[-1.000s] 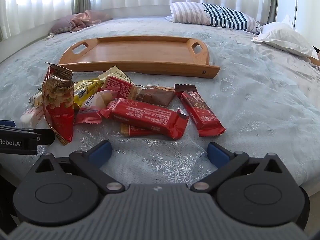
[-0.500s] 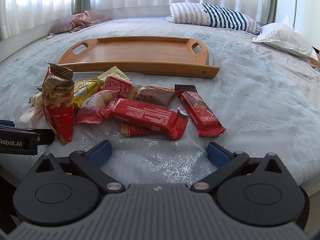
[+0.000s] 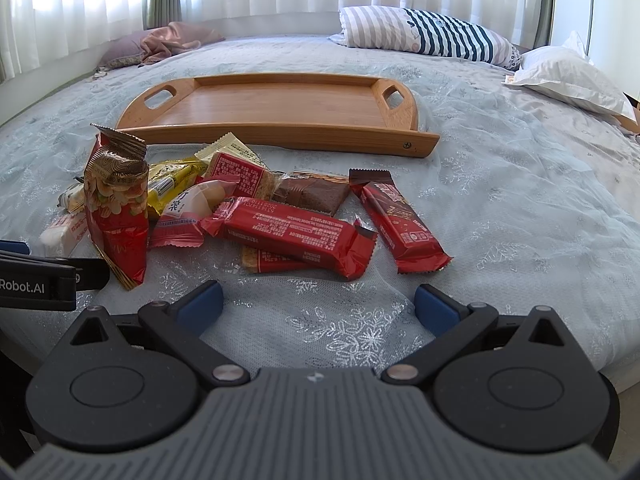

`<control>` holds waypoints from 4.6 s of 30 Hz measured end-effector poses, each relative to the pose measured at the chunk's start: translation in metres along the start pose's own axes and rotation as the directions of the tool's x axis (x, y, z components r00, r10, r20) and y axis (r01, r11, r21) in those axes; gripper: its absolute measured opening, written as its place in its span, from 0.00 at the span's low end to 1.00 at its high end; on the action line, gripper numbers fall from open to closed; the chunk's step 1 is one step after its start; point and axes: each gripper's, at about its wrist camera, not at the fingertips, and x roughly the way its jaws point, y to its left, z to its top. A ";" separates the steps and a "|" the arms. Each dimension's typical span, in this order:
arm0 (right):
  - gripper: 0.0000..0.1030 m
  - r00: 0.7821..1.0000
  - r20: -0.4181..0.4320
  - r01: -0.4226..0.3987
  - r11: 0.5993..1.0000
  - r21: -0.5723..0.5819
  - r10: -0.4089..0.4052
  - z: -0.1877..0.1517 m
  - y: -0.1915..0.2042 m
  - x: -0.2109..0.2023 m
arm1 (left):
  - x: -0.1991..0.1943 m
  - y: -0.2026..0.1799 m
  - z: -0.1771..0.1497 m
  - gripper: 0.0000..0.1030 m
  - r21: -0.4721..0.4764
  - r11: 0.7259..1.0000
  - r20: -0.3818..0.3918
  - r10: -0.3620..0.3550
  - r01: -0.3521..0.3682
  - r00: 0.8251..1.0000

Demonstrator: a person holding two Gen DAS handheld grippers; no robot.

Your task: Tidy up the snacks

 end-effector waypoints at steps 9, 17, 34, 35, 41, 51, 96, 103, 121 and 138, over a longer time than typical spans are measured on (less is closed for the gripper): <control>1.00 1.000 0.001 0.001 1.000 -0.001 -0.001 0.000 0.000 0.001 | 0.000 0.000 0.000 1.00 0.000 1.000 0.001 0.001 -0.001 1.000; 1.00 1.000 0.002 0.001 1.000 -0.001 -0.001 0.000 0.001 0.001 | 0.000 0.000 0.000 1.00 0.001 1.000 0.001 0.001 -0.001 1.000; 1.00 1.000 0.007 0.003 1.000 0.000 -0.003 0.000 0.002 0.000 | 0.000 -0.001 0.000 1.00 0.005 1.000 0.003 0.003 -0.003 1.000; 1.00 1.000 0.005 0.004 1.000 0.000 -0.004 0.000 0.002 0.000 | -0.001 0.000 0.000 1.00 0.007 1.000 0.005 0.006 -0.006 1.000; 1.00 1.000 -0.025 0.017 1.000 0.001 -0.017 0.003 0.001 0.002 | -0.006 -0.003 0.002 1.00 0.008 1.000 0.012 0.004 -0.004 1.000; 1.00 0.999 -0.008 0.033 0.999 -0.018 -0.033 0.002 0.005 0.002 | -0.007 0.005 -0.010 1.00 0.020 0.999 0.063 -0.028 0.027 0.998; 0.36 0.970 0.088 -0.211 0.966 -0.151 0.226 0.017 -0.008 -0.020 | -0.028 -0.025 0.026 0.41 0.045 0.970 0.159 -0.243 0.239 0.957; 0.33 0.961 0.078 -0.250 0.952 -0.176 0.267 0.015 0.004 -0.020 | -0.030 -0.021 0.030 0.41 0.031 0.973 0.166 -0.233 0.231 0.958; 0.27 0.961 0.155 -0.223 0.974 -0.042 0.227 0.027 0.002 -0.032 | -0.029 -0.006 0.054 0.41 0.001 0.969 0.180 -0.243 0.247 0.953; 0.27 0.964 0.182 -0.228 0.957 0.177 0.196 0.141 -0.064 0.046 | 0.040 -0.010 0.177 0.40 -0.117 0.928 0.075 -0.346 0.353 0.935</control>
